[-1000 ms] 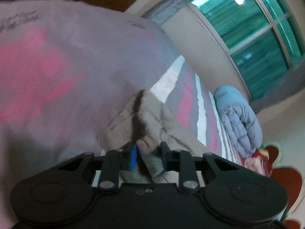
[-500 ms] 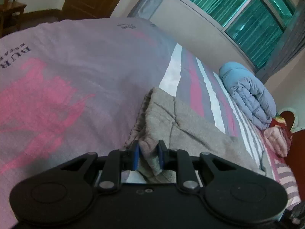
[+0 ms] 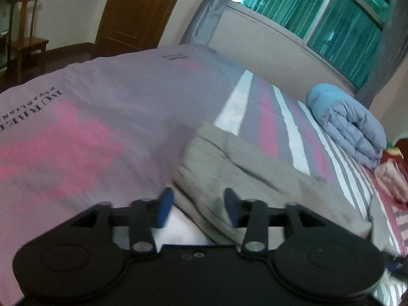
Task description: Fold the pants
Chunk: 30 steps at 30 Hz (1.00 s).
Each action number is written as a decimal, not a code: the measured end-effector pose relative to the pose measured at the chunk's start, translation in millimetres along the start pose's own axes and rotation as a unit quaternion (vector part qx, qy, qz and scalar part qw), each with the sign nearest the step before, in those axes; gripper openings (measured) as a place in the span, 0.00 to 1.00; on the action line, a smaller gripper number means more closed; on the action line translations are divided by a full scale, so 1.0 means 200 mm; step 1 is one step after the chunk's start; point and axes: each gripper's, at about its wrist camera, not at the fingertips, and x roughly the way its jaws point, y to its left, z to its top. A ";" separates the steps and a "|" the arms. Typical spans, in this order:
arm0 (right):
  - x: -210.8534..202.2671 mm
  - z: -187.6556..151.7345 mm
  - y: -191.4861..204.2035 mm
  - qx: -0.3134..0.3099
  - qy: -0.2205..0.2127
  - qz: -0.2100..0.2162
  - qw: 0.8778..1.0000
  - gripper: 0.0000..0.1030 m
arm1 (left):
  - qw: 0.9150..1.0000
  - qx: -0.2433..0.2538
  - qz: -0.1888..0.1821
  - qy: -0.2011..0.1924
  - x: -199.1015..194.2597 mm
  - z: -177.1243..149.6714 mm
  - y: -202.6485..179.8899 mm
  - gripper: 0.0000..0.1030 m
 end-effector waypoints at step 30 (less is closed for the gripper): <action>-0.17 0.19 -0.35 0.061 0.018 -0.126 0.990 0.40 | 0.998 0.019 0.036 0.051 0.22 -0.27 -0.28 0.72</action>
